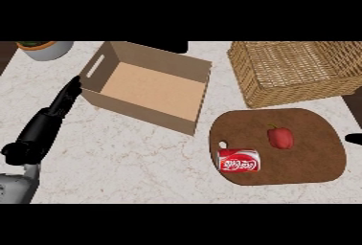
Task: Pick the bell pepper from the cutting board and place it in the cardboard box
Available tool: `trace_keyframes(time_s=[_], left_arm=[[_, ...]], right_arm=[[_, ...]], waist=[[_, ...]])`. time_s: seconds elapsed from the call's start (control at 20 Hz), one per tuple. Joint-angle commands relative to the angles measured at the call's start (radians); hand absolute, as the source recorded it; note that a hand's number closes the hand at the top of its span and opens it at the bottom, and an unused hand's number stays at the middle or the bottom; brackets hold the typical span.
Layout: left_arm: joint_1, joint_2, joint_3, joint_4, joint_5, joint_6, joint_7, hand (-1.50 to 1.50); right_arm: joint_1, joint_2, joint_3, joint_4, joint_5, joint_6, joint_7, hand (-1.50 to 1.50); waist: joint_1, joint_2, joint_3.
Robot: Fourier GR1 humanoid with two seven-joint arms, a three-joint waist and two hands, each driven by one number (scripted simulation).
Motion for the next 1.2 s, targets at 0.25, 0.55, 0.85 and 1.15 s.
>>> trace_keyframes(time_s=[0.25,0.55,0.85,1.15], left_arm=[[-0.060,-0.042,-0.021,0.015,-0.022,-0.032,0.004,0.00],[-0.061,-0.055,-0.027,0.025,-0.028,-0.039,-0.008,0.00],[-0.094,-0.049,-0.014,0.032,-0.043,-0.060,-0.004,0.00],[-0.082,-0.073,-0.026,-0.027,-0.053,-0.060,0.061,0.00]], right_arm=[[0.214,-0.156,-0.056,-0.199,0.219,0.032,-0.058,-1.50],[0.299,-0.266,0.065,-0.349,0.422,0.137,0.192,-1.50],[0.240,-0.289,0.210,-0.528,0.538,0.299,0.496,-1.50],[0.141,-0.185,0.419,-0.607,0.662,0.453,0.802,-1.50]], waist=[[0.039,0.007,-0.001],[0.048,0.010,-0.002],[0.066,0.012,-0.002],[0.084,0.013,-0.001]])
